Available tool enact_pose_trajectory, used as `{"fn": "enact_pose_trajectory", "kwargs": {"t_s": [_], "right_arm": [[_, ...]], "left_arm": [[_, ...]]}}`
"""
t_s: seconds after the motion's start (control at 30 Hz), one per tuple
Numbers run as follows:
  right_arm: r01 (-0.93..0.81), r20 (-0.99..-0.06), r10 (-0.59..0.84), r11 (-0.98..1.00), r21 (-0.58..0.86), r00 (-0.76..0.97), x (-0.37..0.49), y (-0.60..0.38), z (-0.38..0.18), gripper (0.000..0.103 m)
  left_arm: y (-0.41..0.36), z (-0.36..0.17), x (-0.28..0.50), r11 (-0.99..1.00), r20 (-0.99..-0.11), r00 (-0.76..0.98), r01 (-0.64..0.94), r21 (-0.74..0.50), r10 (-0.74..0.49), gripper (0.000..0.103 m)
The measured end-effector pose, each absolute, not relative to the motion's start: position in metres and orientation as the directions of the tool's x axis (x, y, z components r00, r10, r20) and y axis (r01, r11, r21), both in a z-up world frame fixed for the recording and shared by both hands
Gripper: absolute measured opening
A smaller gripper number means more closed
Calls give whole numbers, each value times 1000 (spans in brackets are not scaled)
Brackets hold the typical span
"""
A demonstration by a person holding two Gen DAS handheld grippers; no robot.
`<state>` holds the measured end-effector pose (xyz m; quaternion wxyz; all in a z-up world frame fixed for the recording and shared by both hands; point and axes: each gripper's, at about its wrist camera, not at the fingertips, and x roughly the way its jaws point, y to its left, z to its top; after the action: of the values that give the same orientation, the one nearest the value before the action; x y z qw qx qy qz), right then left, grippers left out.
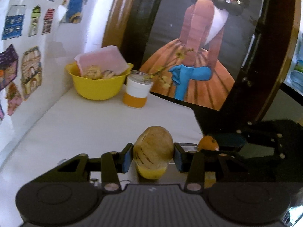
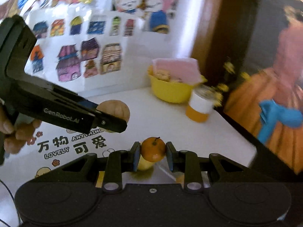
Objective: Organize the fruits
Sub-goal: 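Carry both fruits onto the metal tray and open both tools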
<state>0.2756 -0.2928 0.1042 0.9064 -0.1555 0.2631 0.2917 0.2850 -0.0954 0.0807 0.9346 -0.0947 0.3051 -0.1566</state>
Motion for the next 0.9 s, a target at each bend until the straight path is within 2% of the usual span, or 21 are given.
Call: {"fn": "enact_pose_trajectory", "kwargs": {"t_s": [0.1,0.27,0.53,0.9], "right_arm": [[-550,-548,432,833,-62,716,257,-312,94,31],[-491,-531,398,870,-39,748,221,-329,66,31],[-409,-498,379,911,52,780,180,-336,35,31],[-391,-484,337,920,-11,808,159,-298,11,31]], "left_arm": [[-110,78,283,925,-541,753,266,-271,-375,48],[-135,62,281,910,-555,722,312,-273,-414,48],[-153,37,282,905,-592,684,315,-287,-426,48],[-168,27,282,932,-641,678,299,-206,-360,48]]}}
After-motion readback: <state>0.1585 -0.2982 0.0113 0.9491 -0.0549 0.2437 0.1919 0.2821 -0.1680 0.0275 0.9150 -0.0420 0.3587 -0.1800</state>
